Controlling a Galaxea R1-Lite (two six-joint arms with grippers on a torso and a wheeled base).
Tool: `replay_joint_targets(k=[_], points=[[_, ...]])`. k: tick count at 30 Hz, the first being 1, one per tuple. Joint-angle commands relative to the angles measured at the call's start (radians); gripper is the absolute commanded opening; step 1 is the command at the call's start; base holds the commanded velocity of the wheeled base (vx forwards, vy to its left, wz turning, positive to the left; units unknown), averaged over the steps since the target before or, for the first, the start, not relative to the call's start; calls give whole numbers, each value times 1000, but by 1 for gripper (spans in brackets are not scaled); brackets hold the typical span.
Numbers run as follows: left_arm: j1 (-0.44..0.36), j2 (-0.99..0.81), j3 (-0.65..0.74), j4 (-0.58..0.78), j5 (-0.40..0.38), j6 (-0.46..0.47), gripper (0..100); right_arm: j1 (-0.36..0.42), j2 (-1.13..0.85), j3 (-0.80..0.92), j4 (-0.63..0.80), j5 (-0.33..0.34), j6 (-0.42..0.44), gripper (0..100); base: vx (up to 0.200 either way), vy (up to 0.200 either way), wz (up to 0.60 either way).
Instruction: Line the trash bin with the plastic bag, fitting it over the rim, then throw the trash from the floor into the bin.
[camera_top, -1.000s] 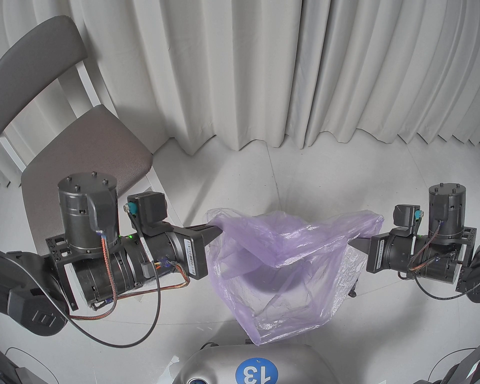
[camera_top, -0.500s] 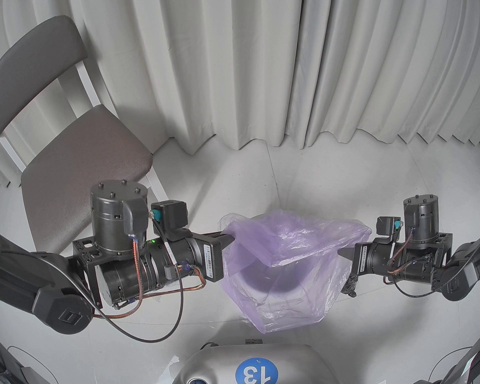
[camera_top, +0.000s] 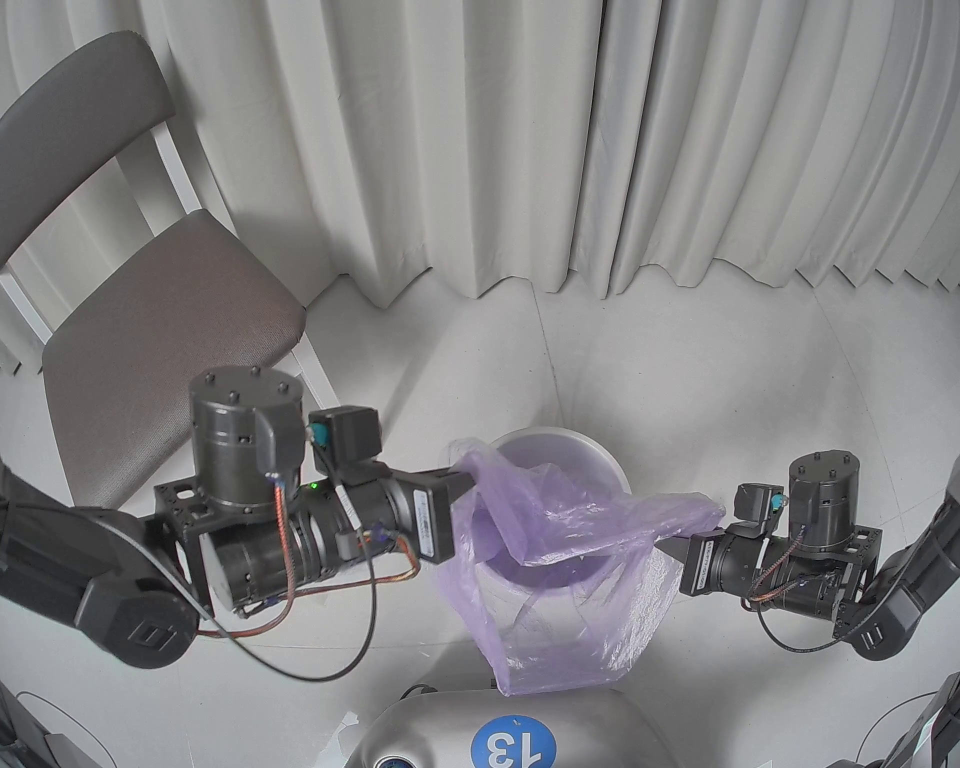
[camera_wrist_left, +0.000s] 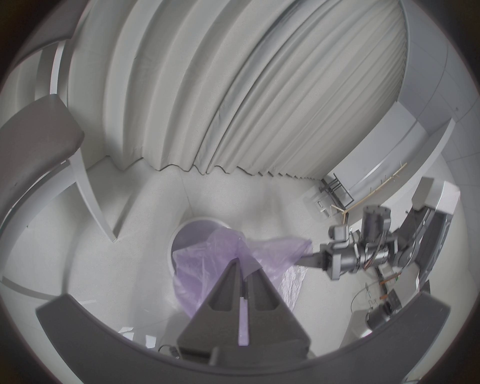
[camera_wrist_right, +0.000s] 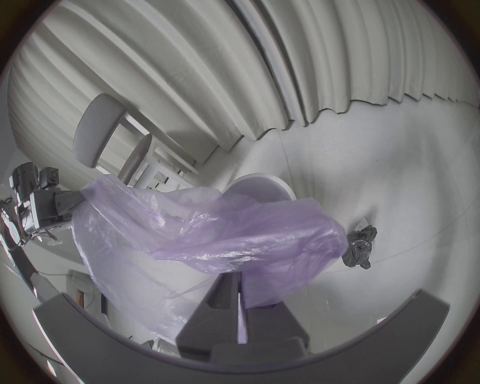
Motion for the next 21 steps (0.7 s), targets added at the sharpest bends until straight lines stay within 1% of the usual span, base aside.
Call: replay_joint_targets(k=[1, 3, 4, 5, 7, 9, 11, 13, 18, 21], points=[[-1, 165, -166, -26, 1, -36, 0, -84, 190, -37, -129, 15, 32, 0, 0, 0, 0], [1, 209, -228, -12, 2, -39, 0, -118, 245, -72, -148, 32, 32, 0, 0, 0, 0], [1, 218, -237, -10, 2, -41, 0, -124, 254, -78, -148, 36, 32, 0, 0, 0, 0], [1, 277, -286, -15, 15, -42, 0, -157, 308, -123, -149, 82, 32, 0, 0, 0, 0], [2, 346, -343, -24, 50, -44, 0, -200, 373, -195, -149, 125, 32, 0, 0, 0, 0], [4, 392, -387, -26, 76, -47, 0, -228, 403, -246, -142, 138, 30, 0, 0, 0, 0], [8, 432, -441, -27, 107, -71, 0, -256, 423, -287, -137, 150, 30, 0, 0, 0, 0], [11, 453, -478, -23, 119, -100, 0, -273, 428, -299, -128, 168, 30, 0, 0, 0, 0], [47, 465, -490, -35, 119, -116, 0, -317, 425, -318, -114, 193, 29, 0, 0, 0, 0], [51, 487, -491, -79, 119, -126, 0, -340, 417, -333, -92, 213, 29, 0, 0, 0, 0]])
